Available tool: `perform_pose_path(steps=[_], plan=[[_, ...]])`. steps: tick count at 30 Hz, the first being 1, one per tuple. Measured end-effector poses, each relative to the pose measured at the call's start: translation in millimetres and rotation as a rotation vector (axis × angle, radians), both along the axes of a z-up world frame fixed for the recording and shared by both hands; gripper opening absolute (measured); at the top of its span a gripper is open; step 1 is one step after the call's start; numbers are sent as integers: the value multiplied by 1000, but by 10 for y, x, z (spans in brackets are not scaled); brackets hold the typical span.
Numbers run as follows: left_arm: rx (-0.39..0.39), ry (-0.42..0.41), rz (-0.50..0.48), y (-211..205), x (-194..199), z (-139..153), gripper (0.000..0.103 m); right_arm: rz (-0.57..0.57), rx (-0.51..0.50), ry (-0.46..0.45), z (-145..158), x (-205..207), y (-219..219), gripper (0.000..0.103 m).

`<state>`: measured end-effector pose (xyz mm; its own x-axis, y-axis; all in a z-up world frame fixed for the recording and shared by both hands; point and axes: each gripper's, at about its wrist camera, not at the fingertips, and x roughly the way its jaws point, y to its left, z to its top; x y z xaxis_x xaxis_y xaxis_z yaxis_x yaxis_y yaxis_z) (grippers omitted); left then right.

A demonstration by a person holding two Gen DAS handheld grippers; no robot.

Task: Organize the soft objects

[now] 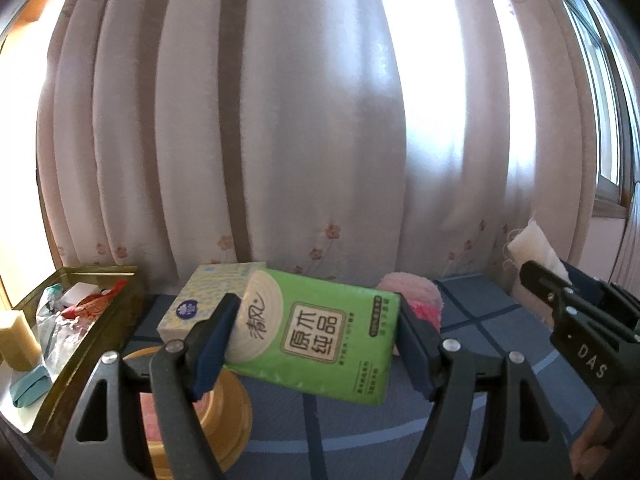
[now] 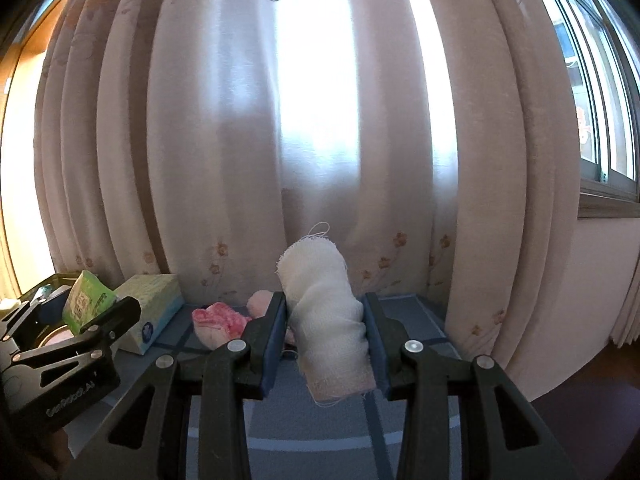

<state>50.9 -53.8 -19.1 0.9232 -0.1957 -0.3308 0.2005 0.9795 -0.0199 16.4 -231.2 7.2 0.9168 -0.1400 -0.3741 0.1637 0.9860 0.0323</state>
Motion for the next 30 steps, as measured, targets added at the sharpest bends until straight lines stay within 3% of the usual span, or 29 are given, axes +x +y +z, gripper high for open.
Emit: perform_pose_path(steps=[9, 15, 30], plan=[[-5, -6, -6, 113, -114, 7, 75, -11, 60, -7, 23, -119, 122, 40], [-9, -3, -4, 245, -175, 3, 75, 9, 17, -9, 48, -168, 393, 40], [-34, -8, 53, 712, -305, -6, 75, 46, 43, -13, 69, -180, 796, 40]])
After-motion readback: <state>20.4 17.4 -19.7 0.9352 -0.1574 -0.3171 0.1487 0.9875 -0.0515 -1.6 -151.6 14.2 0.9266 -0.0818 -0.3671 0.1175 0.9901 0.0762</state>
